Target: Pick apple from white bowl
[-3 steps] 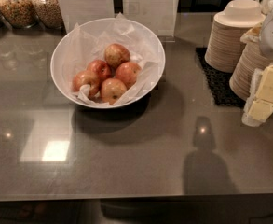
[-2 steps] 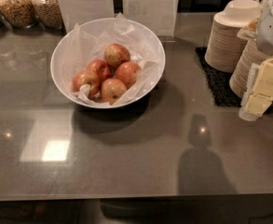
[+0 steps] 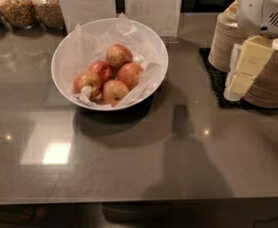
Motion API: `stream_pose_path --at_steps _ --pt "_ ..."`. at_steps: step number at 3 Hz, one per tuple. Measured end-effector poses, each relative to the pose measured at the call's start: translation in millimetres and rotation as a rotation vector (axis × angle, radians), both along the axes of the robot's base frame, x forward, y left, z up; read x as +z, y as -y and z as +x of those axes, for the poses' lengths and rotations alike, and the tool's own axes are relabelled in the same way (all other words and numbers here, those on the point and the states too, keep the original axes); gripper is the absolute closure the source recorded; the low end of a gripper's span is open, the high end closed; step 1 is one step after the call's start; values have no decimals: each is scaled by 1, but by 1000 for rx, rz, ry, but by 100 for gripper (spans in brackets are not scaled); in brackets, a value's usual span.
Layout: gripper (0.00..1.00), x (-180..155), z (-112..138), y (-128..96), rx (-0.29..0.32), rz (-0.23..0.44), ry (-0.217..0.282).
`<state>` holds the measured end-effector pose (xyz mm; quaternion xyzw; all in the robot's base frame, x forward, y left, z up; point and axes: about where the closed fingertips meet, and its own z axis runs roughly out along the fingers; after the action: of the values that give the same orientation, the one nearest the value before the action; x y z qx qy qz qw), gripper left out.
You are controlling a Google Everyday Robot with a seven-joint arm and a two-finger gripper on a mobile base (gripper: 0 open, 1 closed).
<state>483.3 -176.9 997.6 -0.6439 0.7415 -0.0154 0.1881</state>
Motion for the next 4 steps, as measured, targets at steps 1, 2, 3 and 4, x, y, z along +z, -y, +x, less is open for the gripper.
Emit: stream_pose_path --at_steps 1,2,3,4 --pt "0 3 6 -18 22 27 38" --pt "0 28 24 -90 105 113 136" --pt "0 60 51 -155 165 151 190" --pt "0 90 50 -195 239 186 238"
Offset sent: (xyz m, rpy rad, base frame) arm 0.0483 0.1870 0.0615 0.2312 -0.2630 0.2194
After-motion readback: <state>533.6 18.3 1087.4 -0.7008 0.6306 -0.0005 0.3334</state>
